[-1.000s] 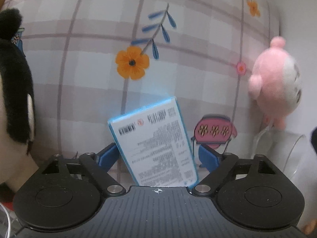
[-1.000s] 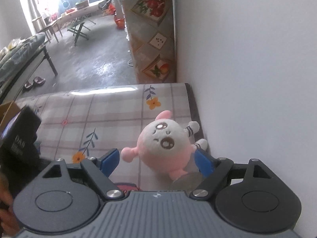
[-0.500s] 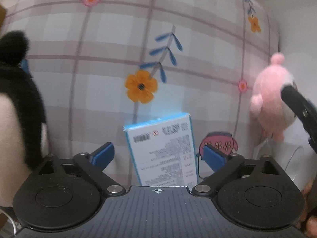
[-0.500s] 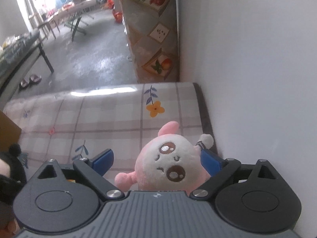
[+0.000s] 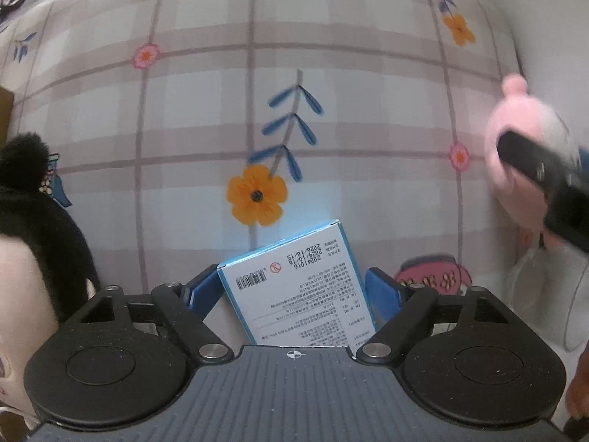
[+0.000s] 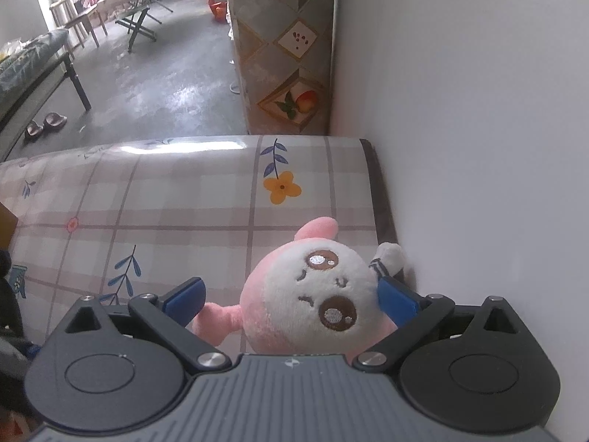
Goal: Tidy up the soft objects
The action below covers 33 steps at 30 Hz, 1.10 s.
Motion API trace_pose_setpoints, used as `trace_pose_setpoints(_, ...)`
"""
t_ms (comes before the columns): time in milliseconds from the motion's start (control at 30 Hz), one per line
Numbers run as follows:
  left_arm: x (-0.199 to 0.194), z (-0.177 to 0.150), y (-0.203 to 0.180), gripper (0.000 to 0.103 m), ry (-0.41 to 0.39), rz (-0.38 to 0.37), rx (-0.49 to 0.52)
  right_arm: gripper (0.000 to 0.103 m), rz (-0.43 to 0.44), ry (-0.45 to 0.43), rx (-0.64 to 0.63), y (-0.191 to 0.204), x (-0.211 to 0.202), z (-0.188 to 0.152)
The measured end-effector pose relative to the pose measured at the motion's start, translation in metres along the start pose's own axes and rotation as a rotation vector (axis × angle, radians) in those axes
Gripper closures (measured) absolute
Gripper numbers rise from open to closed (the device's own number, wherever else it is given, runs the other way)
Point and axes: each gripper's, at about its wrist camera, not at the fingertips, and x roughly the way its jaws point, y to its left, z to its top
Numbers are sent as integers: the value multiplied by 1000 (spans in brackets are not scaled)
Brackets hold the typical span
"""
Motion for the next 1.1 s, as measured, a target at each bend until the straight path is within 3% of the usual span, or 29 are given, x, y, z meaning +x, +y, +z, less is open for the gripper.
trace_pose_setpoints(233, -7, 9, 25, 19, -34, -14, -69, 0, -17, 13, -12, -1, 5, -1)
trace_pose_setpoints(500, -1, 9, 12, 21, -23, 26, -4, 0, -48, 33, -66, 4, 20, -2)
trace_pose_setpoints(667, -4, 3, 8, 22, -58, 4, -36, 15, -63, 17, -82, 4, 17, -3)
trace_pose_setpoints(900, -25, -6, 26, 23, -113, -113, -110, 18, -58, -33, -85, 7, -9, -8)
trace_pose_setpoints(1100, -74, -30, 48, 26, -198, -231, -181, 18, 36, -104, -60, 12, -74, -7)
